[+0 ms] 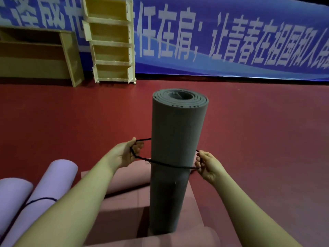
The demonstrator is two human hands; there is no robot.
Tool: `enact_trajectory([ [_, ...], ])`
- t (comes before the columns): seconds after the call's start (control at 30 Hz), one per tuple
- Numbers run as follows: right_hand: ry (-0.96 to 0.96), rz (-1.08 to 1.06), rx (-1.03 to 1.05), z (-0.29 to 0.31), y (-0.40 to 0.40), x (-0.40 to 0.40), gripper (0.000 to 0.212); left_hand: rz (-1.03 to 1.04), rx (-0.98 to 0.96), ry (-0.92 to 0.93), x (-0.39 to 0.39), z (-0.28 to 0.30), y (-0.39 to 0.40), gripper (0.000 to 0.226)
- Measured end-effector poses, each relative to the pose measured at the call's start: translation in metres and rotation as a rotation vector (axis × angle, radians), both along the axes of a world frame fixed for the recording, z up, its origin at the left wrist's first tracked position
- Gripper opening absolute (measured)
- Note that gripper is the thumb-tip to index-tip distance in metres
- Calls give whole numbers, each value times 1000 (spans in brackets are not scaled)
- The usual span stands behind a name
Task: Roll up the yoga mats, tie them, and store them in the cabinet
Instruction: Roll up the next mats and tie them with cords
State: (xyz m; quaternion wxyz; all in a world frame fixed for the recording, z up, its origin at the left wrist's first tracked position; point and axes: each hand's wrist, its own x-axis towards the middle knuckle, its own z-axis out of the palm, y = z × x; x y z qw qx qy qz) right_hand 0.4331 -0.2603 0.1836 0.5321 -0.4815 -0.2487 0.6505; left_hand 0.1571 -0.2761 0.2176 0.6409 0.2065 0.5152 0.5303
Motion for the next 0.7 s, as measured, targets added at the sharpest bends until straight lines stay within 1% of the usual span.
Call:
enact_trajectory([
  [0.07, 36, 23, -43, -23, 2, -2, 20, -23, -37, 33, -2, -16, 2, 34],
  [0.2, 90, 39, -70, -57, 6, -6, 21, -66, -78, 18, -7, -49, 7, 35],
  [0.33, 97, 9, -95, -76, 8, -10, 24, -31, -135, -6, -14, -76, 15, 33],
  [0.4, 122, 7, -117, -79, 10, -14, 25, -17, -136, -52, -12, -80, 20, 31],
  [0.47, 135, -13, -131, -73, 12, -21, 27, -24, -117, -159, -5, -78, 25, 32],
  [0.57, 75, -6, -111, -59, 9, -32, 27, -35, -81, -302, 5, -74, 28, 31],
  [0.63, -25, 21, -83, -56, 5, -34, 24, -21, -57, -328, 8, -71, 23, 28],
  [0.7, -168, 43, -42, -57, -2, -33, 17, -26, -11, -314, 10, -69, 17, 30],
])
